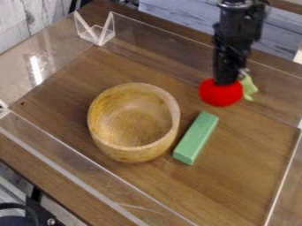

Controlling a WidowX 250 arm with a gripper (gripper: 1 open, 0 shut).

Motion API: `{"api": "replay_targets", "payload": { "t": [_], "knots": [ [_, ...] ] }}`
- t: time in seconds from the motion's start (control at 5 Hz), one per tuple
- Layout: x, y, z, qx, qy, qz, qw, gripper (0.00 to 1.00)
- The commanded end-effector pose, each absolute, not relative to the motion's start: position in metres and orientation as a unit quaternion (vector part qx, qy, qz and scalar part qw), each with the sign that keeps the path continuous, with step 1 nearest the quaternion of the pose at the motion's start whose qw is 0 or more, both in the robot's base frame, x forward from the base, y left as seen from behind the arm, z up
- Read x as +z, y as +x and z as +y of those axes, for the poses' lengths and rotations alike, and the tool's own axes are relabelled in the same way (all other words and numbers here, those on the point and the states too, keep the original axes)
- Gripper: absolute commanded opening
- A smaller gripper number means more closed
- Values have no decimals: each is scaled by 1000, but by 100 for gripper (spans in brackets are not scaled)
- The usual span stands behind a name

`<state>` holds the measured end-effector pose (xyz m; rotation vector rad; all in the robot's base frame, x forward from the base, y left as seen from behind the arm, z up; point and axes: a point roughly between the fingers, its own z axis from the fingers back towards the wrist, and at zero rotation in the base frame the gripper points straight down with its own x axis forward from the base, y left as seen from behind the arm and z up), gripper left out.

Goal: Move the red object to the right side of the table

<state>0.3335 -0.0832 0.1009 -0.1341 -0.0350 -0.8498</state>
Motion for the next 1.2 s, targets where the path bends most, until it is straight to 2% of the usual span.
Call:
{"api": "replay_targets", "payload": {
  "t": [0.0,0.2,0.6,0.8,1.0],
  "knots": [
    [127,323,-101,-412,-55,-61,908,0],
    [127,311,-103,-410,-59,-69,908,0],
    [101,290,-103,-469,-62,-77,877,0],
    [88,289,-102,-488,-62,-81,867,0],
    [81,293,-97,-501,-68,-76,860,100]
  ]
}}
